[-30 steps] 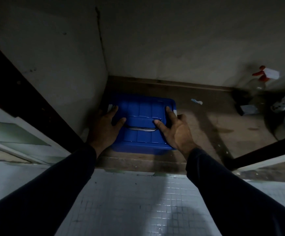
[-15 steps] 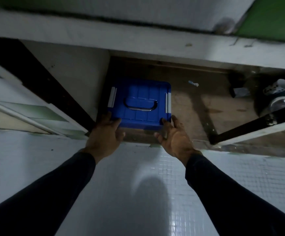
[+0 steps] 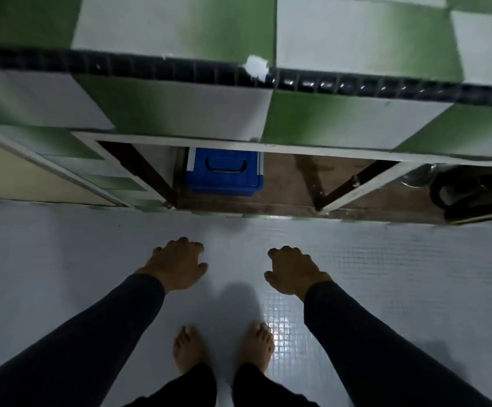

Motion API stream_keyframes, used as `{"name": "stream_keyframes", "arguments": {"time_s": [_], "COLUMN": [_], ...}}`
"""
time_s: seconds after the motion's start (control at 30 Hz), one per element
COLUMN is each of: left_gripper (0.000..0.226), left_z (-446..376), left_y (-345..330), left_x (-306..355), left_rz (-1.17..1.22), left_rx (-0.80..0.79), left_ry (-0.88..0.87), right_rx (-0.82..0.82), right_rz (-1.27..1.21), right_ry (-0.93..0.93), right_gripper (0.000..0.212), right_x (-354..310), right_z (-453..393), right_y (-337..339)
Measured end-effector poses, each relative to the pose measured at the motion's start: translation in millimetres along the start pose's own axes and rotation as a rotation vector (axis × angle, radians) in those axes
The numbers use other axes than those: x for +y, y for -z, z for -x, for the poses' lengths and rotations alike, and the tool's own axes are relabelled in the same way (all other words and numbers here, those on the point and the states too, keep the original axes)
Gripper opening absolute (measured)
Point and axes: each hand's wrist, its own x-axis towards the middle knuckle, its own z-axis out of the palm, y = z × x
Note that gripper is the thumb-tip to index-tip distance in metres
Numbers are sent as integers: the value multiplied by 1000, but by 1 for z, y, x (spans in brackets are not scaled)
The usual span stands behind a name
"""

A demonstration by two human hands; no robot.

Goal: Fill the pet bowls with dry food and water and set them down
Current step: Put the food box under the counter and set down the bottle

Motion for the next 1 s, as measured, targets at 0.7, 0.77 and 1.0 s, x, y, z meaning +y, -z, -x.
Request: {"name": "stream_keyframes", "arguments": {"time_s": [0.7, 0.77, 1.0], "left_gripper": [63, 61, 53], "left_z": [289, 304, 336], "left_y": [158, 175, 238], "left_x": [46, 49, 74], "left_rz": [59, 67, 0], "left_rx": [-8, 23, 103], "left_ry": [-175, -189, -267], "right_rx": [151, 182, 298], "right_rz": [-169, -179, -239], "right_ry": [-100, -120, -201], "right_gripper": [52, 52, 51], "right_x": [-60, -61, -51], "right_z": [325, 342, 390], "right_y": [145, 160, 204]}}
